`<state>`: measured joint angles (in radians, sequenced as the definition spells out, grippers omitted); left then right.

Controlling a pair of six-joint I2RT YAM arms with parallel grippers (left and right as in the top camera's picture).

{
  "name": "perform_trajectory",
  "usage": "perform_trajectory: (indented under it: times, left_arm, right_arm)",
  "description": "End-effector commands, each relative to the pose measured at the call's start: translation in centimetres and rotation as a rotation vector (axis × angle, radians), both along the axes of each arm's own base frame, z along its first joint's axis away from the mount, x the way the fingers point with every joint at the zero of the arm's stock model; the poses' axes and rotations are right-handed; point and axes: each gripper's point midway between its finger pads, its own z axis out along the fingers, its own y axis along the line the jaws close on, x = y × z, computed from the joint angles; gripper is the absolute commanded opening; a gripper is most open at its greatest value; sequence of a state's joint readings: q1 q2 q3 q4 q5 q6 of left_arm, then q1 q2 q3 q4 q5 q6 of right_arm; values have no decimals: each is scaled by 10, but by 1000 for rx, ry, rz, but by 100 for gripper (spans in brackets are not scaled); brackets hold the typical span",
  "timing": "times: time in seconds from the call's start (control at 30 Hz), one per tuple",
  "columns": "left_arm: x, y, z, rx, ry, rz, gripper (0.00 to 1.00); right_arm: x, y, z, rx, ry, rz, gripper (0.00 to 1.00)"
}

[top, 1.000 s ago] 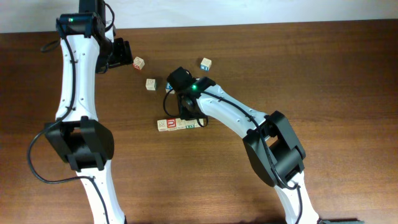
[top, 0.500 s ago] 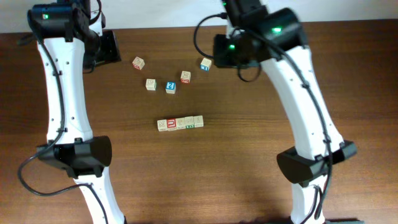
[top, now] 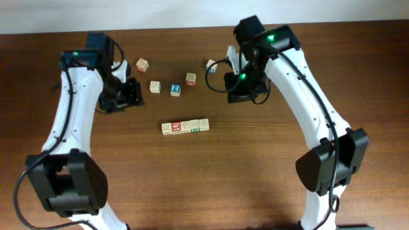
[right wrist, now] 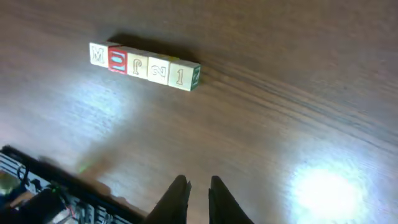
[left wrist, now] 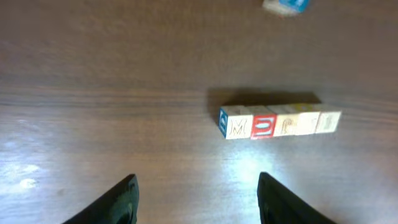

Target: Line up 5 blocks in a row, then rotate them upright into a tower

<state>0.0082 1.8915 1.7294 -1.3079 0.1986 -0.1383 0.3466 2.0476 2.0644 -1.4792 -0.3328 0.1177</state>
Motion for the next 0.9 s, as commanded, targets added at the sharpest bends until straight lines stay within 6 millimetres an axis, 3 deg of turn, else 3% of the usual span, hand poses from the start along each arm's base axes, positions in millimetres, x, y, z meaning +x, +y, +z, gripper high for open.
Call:
perform_trajectory:
  times: [0.0,0.1,0.13,0.2,0.27,0.3,0.37,0.43,0.53,0.63,0.87]
  left_arm:
    - [-5,-7,-19,-129,-9,-67,60]
    - [1,-14,-20,-188,-49,-103,64]
    - [1,-14,-20,-188,-50,-103,74]
    - [1,-13,-20,-182,-50,-102,82]
    - [1,-13,-21,-182,-49,-102,80]
    - [1,-13,-21,-182,-49,-102,75]
    - [-3,-13,-24,-183,-34,-100,21]
    - [-7,-14,-42,-186,-26,-98,0]
    - [-16,-24,-74,-249,-22,-95,0]
    - [-27,-30,-105,-290,-27,-97,0]
    - [-34,-38,-129,-437,-113,-77,0]
  right_arm:
    - [-2,-16,-3,97,8,-2,14]
    - [-12,-52,-3,194,-6,-51,14]
    - [-16,-62,-3,242,-26,-66,15]
    - [-17,-65,-10,312,-46,-91,19]
    - [-16,-60,-28,345,-46,-90,19]
    - [-14,-56,-39,354,-46,-110,18]
    - [-8,-49,-56,364,-65,-138,18]
    - [-4,-42,-64,372,-86,-139,17]
    - [-2,-32,-67,351,-115,-106,11]
    - [1,-21,-86,369,-68,-109,5]
    - [-4,-11,-112,369,-23,-87,5]
